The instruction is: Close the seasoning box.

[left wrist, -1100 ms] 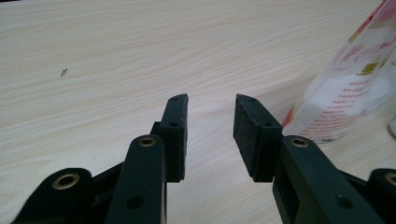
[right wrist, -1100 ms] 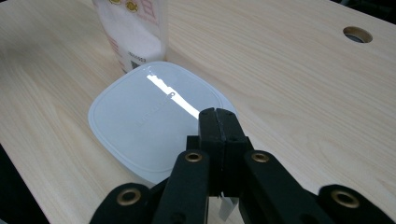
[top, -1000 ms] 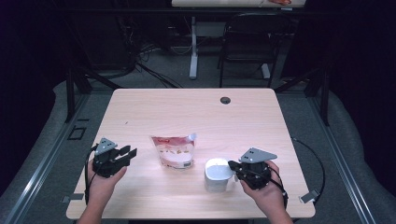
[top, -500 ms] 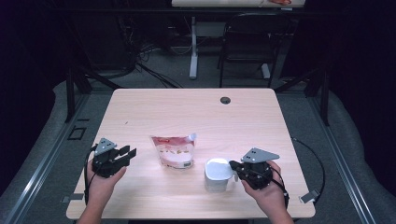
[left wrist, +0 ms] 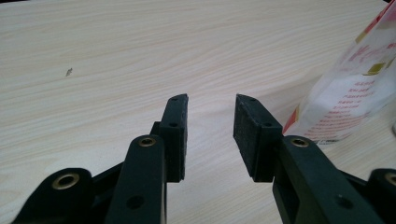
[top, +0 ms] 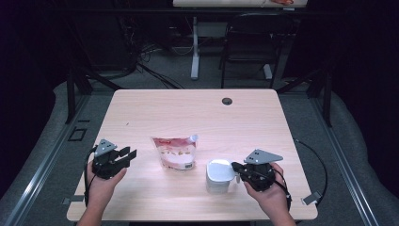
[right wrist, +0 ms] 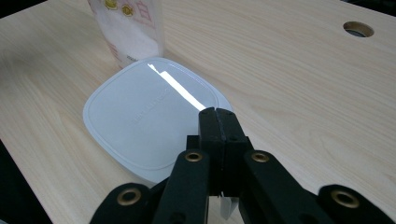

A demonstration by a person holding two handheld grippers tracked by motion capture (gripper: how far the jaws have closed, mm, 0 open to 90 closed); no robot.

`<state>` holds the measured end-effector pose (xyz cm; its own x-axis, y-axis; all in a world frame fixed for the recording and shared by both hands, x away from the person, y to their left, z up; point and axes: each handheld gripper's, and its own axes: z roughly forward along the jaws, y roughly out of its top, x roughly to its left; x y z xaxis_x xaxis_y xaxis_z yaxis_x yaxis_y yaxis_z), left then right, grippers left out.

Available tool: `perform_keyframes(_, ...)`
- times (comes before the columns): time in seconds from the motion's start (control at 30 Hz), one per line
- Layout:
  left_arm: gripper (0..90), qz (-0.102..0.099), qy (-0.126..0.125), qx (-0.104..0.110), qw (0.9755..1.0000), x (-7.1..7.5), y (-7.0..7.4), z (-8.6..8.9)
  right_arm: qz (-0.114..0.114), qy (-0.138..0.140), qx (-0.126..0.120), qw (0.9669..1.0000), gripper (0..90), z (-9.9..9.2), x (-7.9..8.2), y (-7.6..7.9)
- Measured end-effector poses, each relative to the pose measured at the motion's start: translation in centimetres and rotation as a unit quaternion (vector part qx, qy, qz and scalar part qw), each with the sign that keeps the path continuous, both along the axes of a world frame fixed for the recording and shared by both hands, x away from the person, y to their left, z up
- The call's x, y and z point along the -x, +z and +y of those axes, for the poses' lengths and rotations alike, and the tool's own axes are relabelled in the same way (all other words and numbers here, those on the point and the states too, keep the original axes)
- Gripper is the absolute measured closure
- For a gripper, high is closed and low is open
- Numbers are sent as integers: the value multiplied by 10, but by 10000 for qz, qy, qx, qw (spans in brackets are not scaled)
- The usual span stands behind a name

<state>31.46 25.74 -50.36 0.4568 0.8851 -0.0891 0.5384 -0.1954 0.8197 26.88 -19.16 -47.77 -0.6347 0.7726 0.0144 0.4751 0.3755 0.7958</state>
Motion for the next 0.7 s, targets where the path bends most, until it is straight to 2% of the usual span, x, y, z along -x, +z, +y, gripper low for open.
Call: perform_keyframes(0.7, 653, -12, 22, -31, 10000, -2, -2, 1, -31, -71, -37, 10000, 900, -1, 1, -1)
